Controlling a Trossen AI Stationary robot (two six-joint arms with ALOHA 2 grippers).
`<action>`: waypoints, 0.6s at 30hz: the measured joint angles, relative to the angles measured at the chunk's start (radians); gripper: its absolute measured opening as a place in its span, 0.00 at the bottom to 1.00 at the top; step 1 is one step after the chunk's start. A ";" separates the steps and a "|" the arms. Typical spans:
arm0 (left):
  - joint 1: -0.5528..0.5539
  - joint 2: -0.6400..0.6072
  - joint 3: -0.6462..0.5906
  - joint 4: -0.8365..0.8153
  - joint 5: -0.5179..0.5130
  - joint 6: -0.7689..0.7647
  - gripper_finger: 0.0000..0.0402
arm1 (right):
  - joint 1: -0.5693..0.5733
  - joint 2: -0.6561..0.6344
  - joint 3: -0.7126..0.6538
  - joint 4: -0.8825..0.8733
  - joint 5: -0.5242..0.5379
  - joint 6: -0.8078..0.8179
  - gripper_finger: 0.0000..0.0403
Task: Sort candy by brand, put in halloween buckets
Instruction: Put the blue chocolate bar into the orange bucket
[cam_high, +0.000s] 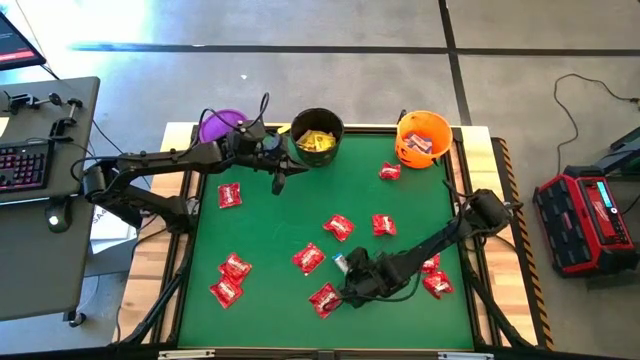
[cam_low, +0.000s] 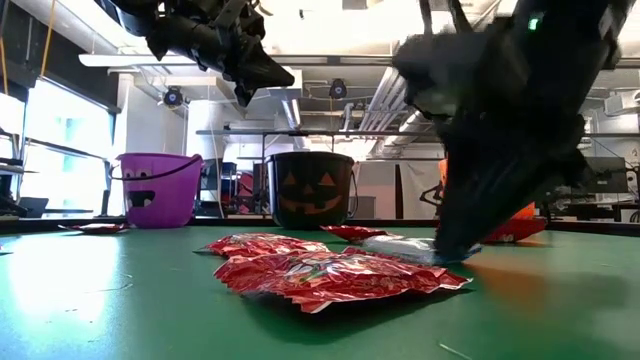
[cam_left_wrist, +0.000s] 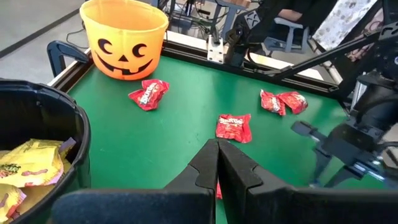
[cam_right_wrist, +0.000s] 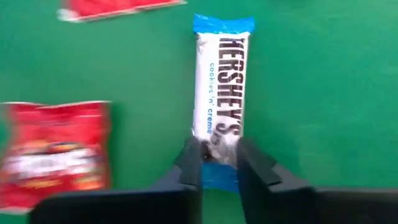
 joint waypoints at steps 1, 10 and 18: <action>0.000 0.000 0.000 0.000 0.000 -0.011 0.00 | 0.001 -0.006 0.001 0.017 -0.024 -0.002 0.06; 0.000 0.000 0.000 0.003 0.000 -0.020 0.00 | -0.012 -0.013 0.064 0.032 -0.060 0.002 0.00; 0.000 0.000 0.000 0.003 0.000 -0.009 0.00 | -0.051 -0.016 0.167 -0.060 -0.064 -0.023 0.00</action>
